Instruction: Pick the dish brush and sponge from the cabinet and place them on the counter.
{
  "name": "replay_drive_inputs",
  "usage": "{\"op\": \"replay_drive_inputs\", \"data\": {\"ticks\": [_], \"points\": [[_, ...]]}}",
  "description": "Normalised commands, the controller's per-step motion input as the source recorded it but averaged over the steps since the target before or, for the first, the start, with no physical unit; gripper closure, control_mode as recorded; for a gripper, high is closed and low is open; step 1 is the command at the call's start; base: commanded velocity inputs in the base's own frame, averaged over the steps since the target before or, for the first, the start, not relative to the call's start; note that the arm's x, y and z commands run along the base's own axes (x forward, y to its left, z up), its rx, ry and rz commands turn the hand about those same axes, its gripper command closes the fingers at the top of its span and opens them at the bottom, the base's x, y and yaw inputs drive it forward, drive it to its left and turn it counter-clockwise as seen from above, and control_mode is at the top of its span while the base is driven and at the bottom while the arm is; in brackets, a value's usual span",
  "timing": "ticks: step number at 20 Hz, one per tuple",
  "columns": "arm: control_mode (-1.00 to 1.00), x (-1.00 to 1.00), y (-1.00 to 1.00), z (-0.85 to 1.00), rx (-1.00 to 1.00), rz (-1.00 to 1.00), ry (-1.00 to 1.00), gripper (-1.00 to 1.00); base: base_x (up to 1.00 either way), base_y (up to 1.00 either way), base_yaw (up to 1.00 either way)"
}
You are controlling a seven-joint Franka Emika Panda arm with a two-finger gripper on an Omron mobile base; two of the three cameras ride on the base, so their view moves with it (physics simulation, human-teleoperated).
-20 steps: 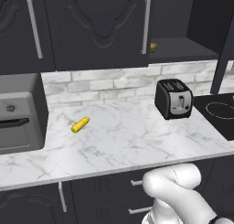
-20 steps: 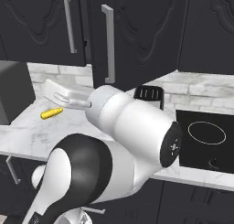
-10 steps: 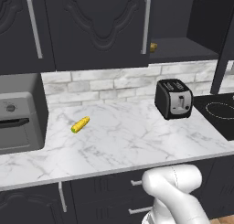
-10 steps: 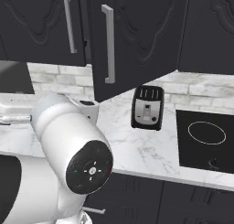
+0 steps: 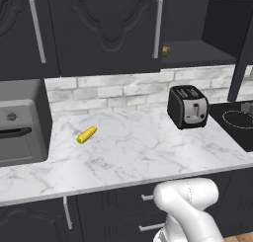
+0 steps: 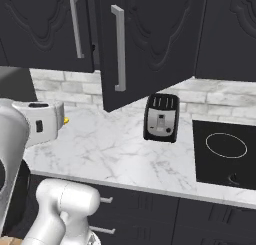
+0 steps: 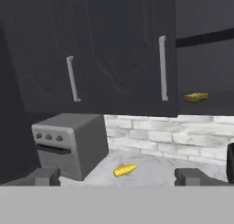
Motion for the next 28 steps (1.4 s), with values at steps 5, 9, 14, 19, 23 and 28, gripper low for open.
{"op": "replay_drive_inputs", "data": {"ticks": [5,9,14,19,23,28], "points": [[-1.0,0.0,0.39,0.03,-0.22,-0.23,0.0,-1.0,0.0,0.0,0.0],[-1.0,0.0,0.31,0.06,-0.24,-0.24,0.0,-1.0,0.0,0.0,0.0],[-1.0,0.01,0.28,0.09,-0.22,-0.23,0.0,-1.0,0.0,0.0,0.0],[-1.0,0.15,0.19,0.08,-0.23,-0.25,0.06,-1.0,0.0,0.0,0.0],[-1.0,0.18,0.03,0.12,-0.19,-0.24,0.07,-1.0,0.0,0.0,0.0],[-1.0,0.29,0.17,0.08,-0.12,-0.15,0.01,-1.0,0.0,0.0,0.0]]}}
